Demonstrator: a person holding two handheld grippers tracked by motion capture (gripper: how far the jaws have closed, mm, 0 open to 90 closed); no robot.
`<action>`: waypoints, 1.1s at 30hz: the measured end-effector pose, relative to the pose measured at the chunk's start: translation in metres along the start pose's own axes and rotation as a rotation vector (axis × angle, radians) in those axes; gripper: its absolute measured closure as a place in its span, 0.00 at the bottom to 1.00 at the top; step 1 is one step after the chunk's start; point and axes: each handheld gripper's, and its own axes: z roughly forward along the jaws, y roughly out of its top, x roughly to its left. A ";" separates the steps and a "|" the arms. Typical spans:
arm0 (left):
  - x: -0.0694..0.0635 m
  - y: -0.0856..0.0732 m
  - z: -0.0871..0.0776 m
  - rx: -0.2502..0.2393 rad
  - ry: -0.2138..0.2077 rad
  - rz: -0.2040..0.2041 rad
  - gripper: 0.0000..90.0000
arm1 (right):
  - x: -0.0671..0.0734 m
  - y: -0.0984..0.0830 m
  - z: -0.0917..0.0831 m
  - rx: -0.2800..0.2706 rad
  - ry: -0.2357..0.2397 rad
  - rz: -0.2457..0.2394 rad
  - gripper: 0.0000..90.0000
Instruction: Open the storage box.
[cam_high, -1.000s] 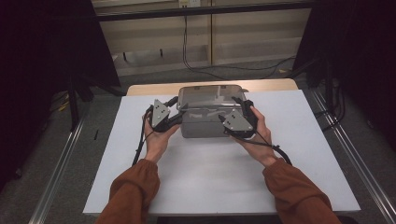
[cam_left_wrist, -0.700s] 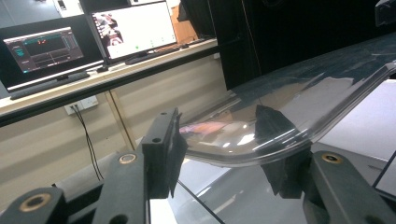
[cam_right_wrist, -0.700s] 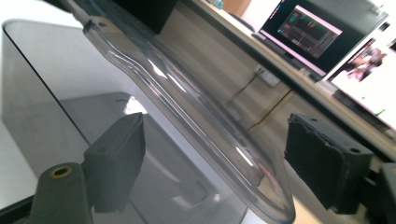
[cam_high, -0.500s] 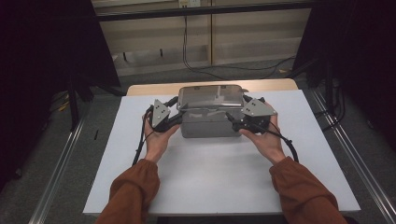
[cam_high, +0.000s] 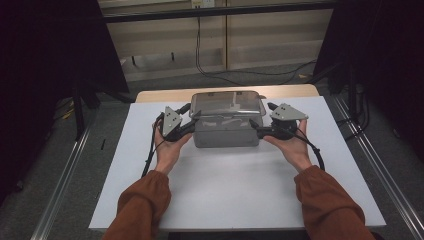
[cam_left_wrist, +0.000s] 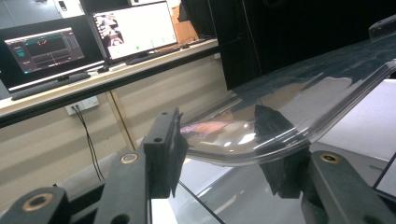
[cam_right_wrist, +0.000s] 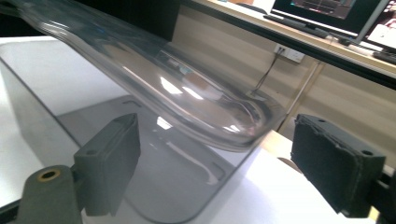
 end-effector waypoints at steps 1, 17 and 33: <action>0.000 0.000 0.000 0.001 -0.001 0.000 0.58 | -0.001 -0.001 0.001 -0.003 -0.005 0.001 0.19; 0.001 -0.001 0.000 0.006 0.003 -0.018 0.59 | -0.012 -0.001 0.010 -0.079 -0.009 0.015 0.50; 0.006 0.001 0.007 -0.012 -0.006 -0.034 0.49 | -0.017 0.004 0.013 -0.114 0.007 0.027 0.58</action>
